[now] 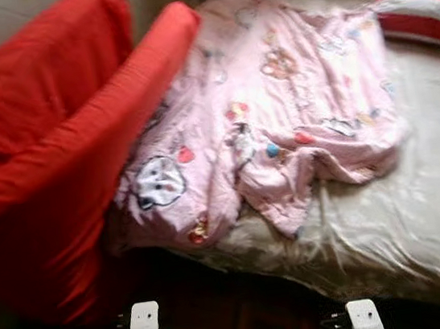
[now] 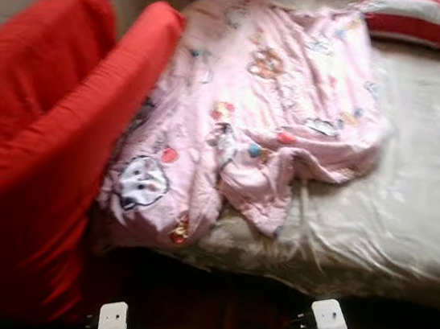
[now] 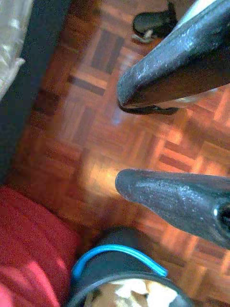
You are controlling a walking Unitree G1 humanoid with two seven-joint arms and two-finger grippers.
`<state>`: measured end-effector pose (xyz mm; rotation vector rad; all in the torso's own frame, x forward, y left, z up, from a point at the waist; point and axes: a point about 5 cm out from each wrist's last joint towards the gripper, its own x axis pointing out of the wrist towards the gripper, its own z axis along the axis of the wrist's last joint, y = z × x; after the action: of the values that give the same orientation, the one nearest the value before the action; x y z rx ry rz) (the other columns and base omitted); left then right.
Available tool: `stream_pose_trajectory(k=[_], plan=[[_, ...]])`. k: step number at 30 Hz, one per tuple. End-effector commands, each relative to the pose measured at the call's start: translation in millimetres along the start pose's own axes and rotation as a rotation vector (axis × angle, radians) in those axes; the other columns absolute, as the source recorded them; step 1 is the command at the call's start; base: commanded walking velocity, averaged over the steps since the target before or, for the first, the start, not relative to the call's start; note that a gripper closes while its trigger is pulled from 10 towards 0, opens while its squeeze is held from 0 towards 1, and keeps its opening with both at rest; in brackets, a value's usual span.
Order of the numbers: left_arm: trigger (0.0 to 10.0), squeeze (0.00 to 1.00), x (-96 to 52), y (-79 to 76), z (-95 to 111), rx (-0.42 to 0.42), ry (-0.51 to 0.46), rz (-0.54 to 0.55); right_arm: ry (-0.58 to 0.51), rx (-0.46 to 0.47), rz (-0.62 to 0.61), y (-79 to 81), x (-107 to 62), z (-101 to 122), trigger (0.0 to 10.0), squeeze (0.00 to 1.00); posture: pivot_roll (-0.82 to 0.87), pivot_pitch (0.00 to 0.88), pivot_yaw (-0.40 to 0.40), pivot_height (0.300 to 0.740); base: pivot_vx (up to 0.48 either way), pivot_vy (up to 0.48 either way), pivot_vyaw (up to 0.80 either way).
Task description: Clean up the room
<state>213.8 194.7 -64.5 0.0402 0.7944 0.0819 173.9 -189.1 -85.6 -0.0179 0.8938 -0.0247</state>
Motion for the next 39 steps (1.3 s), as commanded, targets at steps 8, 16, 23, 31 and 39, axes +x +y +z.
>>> stream_pose_trajectory(k=[8, 16, 23, 31, 39], plan=[[10.0, 0.00, -2.5, -1.6, -10.6, -0.003, 0.032, -0.012, 0.059, 0.034, 0.022, 2.2, -5.2, -20.1, 10.0, 0.00, -0.01, 0.165, 0.004, 0.740, 0.000, 0.000, 0.00], [10.0, 0.00, -3.0, -1.8, -12.7, -0.006, 0.038, -0.014, 0.042, 0.023, 0.043, 4.3, -4.5, -17.0, 10.0, 0.00, -0.01, 0.165, 0.001, 0.740, 0.183, 0.000, 0.40], [10.0, 0.00, -3.4, -0.9, -13.9, -0.009, 0.041, -0.012, 0.034, 0.066, 0.033, 5.0, -1.7, -9.4, 10.0, 0.00, -0.01, 0.172, 0.000, 0.740, 0.269, 0.000, 0.23], [10.0, 0.00, -3.8, 0.1, -15.9, -0.008, 0.050, -0.012, 0.028, 0.105, 0.025, 4.7, -1.5, -8.5, 10.0, 0.00, -0.01, 0.173, -0.001, 0.740, 0.271, 0.000, 0.00], [10.0, 0.00, -3.7, -0.7, -14.7, -0.010, 0.041, -0.010, -0.009, 0.121, 0.028, 5.3, 0.6, 0.6, 10.0, 0.00, -0.01, 0.178, -0.003, 0.740, 0.135, 0.000, 0.00]])
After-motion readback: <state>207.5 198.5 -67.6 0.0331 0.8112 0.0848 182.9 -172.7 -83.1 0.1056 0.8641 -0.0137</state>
